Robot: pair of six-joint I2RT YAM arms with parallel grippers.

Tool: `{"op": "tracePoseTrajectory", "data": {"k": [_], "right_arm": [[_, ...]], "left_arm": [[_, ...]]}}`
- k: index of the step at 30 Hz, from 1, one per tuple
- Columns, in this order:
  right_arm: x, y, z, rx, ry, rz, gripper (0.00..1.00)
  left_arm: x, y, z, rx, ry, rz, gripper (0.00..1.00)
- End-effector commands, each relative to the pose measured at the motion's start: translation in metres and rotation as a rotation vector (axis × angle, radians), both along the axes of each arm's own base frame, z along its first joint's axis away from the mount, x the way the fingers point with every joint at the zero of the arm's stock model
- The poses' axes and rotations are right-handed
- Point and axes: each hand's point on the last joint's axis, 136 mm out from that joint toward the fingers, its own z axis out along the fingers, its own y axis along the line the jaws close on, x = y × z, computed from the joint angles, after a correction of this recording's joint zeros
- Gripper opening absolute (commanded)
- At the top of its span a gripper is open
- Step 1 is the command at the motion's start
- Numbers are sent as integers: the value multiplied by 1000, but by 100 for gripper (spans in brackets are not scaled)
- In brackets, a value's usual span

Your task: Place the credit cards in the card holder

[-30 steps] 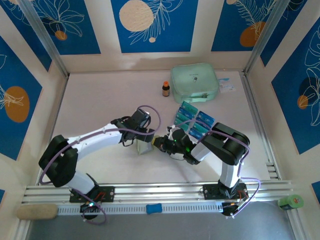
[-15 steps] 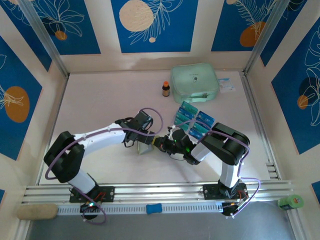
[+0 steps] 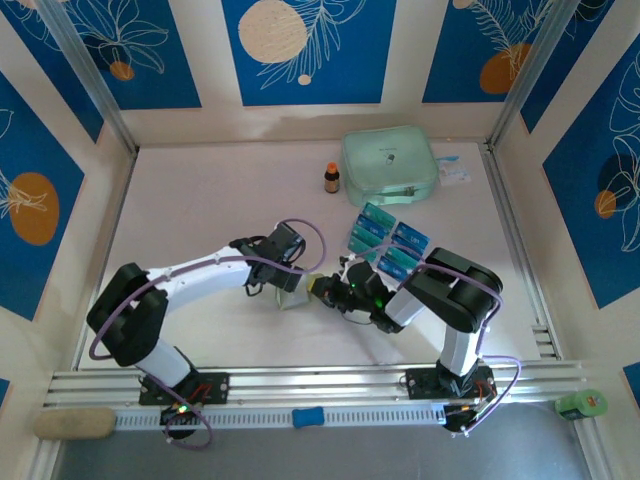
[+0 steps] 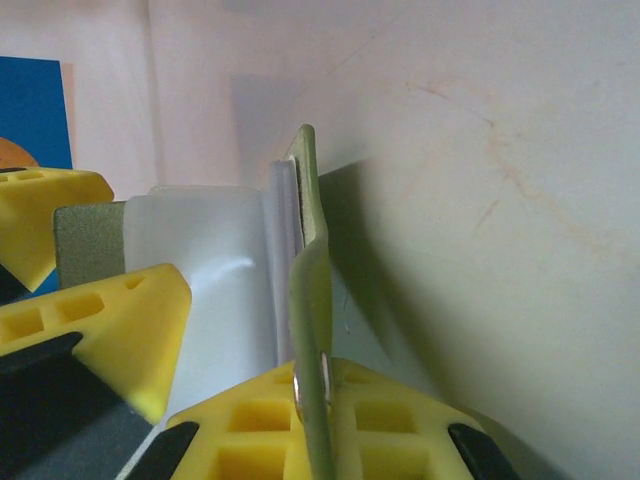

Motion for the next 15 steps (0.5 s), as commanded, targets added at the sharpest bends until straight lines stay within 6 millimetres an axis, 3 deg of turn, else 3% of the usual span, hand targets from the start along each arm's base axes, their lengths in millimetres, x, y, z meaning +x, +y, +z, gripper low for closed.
{"op": "tracePoseTrajectory", "data": {"k": [1, 9, 15], "right_arm": [[3, -6, 7, 5, -26, -45, 0], [2, -13, 6, -22, -28, -81, 0], [0, -16, 7, -41, -31, -102, 0]], "left_arm": [[-1, 12, 15, 55, -27, -9, 100], [-1, 23, 18, 75, -29, 6, 100], [-4, 31, 10, 108, -8, 14, 100]]}}
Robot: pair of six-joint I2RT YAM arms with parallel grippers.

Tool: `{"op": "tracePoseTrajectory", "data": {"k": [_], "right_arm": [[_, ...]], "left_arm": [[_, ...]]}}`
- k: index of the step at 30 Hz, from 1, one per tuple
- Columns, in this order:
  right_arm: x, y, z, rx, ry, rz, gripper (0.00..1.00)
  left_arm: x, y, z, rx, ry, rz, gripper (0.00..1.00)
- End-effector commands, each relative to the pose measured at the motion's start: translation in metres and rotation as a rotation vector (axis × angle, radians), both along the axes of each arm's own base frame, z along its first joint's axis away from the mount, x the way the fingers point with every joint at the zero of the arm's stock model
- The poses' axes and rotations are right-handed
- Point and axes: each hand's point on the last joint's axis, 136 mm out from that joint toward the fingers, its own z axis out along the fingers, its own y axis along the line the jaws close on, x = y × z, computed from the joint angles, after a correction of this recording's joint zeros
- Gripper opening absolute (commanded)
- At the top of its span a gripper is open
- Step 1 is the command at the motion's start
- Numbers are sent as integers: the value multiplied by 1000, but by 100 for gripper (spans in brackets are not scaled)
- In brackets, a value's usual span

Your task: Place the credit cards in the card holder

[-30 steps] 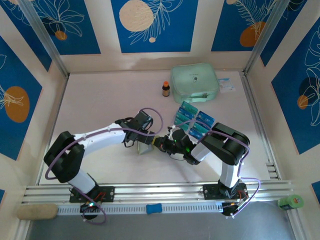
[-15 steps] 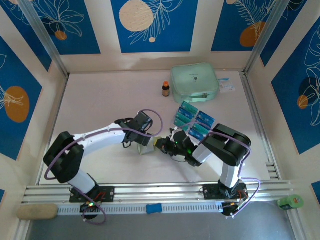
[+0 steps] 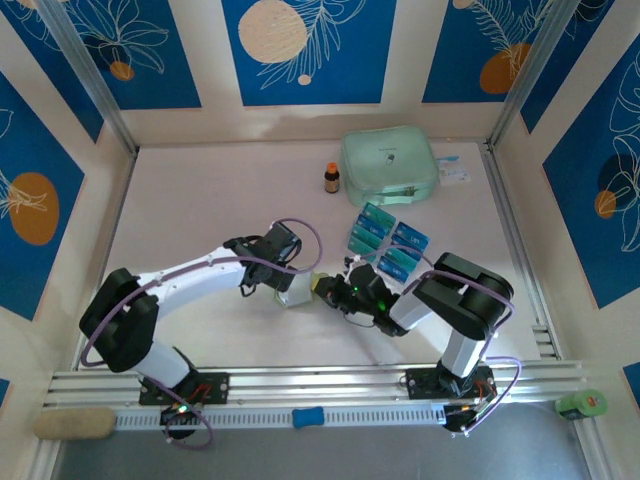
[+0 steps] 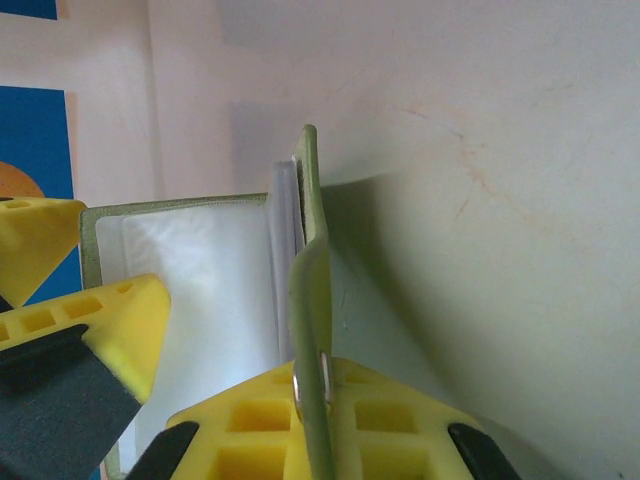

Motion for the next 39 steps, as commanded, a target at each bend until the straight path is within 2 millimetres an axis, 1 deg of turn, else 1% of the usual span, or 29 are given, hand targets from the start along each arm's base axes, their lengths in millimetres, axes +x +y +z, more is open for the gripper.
{"op": "tracePoseTrajectory", "data": {"k": [1, 7, 11, 12, 13, 14, 16, 17, 19, 22, 24, 28, 31, 34, 37, 39], "right_arm": [[2, -7, 1, -22, -11, -48, 0], [-2, -11, -2, -47, -6, -67, 0], [-5, -13, -5, -60, 6, -64, 0], [-5, -12, -4, -57, 3, -59, 3], [-5, -12, -4, -55, 3, -54, 9], [-5, -12, -3, -54, 3, -49, 19], [-5, -13, 0, -50, 3, -42, 35], [-5, -15, 2, -47, 0, -42, 39], [-5, -22, 6, -56, -3, -43, 43], [-7, -33, 13, -98, -12, -46, 44], [-8, -41, 23, -142, -32, -44, 45], [-8, -49, 49, -221, -94, -16, 44], [-6, -45, 69, -240, -140, 26, 36], [-4, -32, 82, -230, -167, 78, 25], [-2, -13, 85, -213, -172, 136, 15], [-2, 1, 83, -206, -172, 174, 9]], "left_arm": [[-2, 14, -3, 55, 12, 9, 100], [-1, 24, -14, 81, 24, 50, 100], [1, 25, -17, 67, 21, 70, 100], [1, 24, -17, 59, 23, 71, 100], [1, 23, -19, 52, 29, 71, 100], [0, 21, -20, 45, 34, 72, 100], [-2, 20, -24, 27, 49, 79, 100], [-3, 19, -26, 22, 54, 83, 100], [-6, 19, -31, 7, 68, 97, 100], [-10, 18, -37, -19, 77, 116, 100], [-12, 19, -40, -34, 77, 131, 100], [-12, 19, -41, -53, 64, 149, 100], [-12, 20, -40, -66, 48, 159, 100], [-10, 22, -36, -70, 28, 166, 100], [-9, 23, -32, -73, 14, 171, 100], [-10, 25, -29, -78, 3, 175, 100]]}}
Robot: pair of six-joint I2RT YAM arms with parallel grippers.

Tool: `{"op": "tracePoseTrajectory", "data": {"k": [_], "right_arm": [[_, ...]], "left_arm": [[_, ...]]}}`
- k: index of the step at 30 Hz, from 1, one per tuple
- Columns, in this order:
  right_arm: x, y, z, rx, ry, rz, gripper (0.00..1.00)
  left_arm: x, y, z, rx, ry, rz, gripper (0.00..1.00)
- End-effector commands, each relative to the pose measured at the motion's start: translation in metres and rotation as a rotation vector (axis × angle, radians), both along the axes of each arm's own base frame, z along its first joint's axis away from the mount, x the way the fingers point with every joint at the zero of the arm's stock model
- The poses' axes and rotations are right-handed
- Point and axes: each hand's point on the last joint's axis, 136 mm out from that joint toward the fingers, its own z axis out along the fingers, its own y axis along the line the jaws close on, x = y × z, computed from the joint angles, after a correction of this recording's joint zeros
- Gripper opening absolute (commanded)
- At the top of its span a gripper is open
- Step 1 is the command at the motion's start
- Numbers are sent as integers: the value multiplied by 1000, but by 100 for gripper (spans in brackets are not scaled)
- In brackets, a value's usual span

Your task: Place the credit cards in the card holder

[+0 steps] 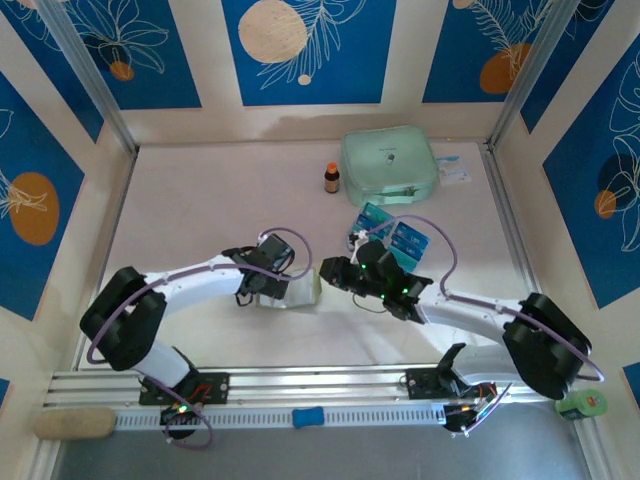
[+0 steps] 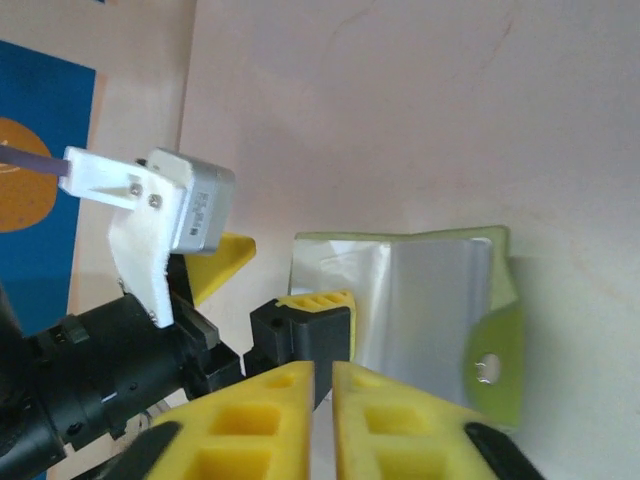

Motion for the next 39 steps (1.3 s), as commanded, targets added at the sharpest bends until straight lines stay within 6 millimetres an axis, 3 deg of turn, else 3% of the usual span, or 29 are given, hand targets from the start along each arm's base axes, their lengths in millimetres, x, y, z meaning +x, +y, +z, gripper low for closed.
{"op": "tracePoseTrajectory", "data": {"k": [1, 5, 8, 19, 23, 32, 39], "right_arm": [[-7, 21, -9, -37, 15, 104, 8], [-3, 44, -24, -45, 49, 152, 0], [4, 50, -42, -67, 76, 148, 0], [8, 36, -100, -130, 172, 109, 0], [5, 39, -94, -104, 165, 125, 0], [6, 69, -53, -70, 76, 229, 0], [8, 92, -57, -60, 86, 276, 0]], "left_arm": [[2, 7, 9, -15, -37, 36, 100], [3, 8, 13, -18, -49, 37, 100], [4, 11, 13, -6, -49, 43, 100], [6, 29, 12, -38, -42, 114, 100], [4, 31, 8, -44, -27, 120, 100], [2, 32, -1, -50, -9, 131, 100], [4, 34, 4, -60, -21, 140, 100]]}}
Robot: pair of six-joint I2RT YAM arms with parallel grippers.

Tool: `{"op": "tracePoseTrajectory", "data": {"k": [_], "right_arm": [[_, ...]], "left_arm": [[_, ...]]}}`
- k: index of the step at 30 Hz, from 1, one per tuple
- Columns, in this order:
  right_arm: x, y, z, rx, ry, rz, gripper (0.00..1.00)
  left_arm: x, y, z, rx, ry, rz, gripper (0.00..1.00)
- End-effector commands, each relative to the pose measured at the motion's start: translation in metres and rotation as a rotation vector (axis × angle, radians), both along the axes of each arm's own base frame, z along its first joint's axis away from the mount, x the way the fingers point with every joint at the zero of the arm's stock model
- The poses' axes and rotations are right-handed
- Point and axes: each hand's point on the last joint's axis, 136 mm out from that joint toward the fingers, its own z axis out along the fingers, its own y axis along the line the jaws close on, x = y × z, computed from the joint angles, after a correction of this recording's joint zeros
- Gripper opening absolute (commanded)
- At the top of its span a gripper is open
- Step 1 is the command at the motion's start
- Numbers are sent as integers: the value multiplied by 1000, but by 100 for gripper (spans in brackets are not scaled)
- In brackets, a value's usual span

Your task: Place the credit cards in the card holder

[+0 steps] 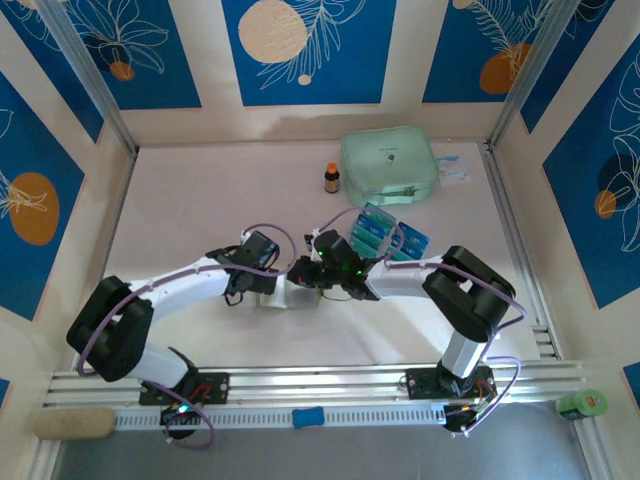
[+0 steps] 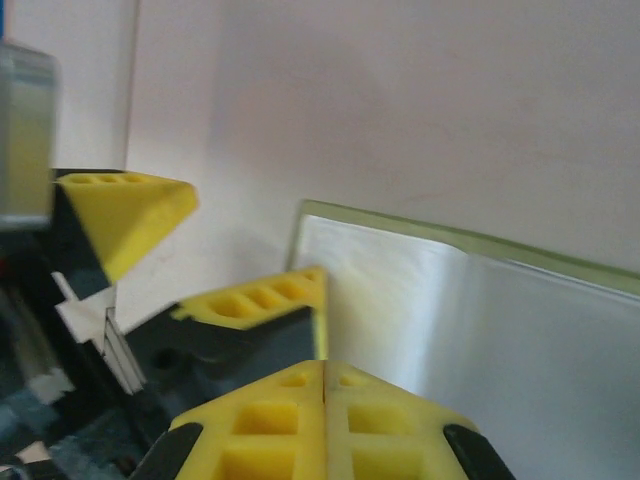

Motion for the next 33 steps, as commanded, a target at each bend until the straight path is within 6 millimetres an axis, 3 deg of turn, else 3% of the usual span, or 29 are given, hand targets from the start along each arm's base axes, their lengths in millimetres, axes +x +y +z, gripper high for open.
{"op": "tracePoseTrajectory", "data": {"k": [1, 11, 19, 26, 33], "right_arm": [[-7, 10, -11, -15, 19, 51, 0], [-15, 31, -35, -35, 65, 93, 0], [-18, 40, -50, -31, 103, 95, 0], [-20, 40, -49, -14, 111, 94, 0], [-25, 33, -27, 22, 82, 98, 0]], "left_arm": [[-1, 4, 2, -21, -1, 26, 100], [8, 11, 17, -53, -33, 57, 100], [12, 1, 26, -120, -33, 55, 100], [8, -3, 9, -141, 6, 70, 100], [3, -2, -13, -127, 52, 84, 100]]}}
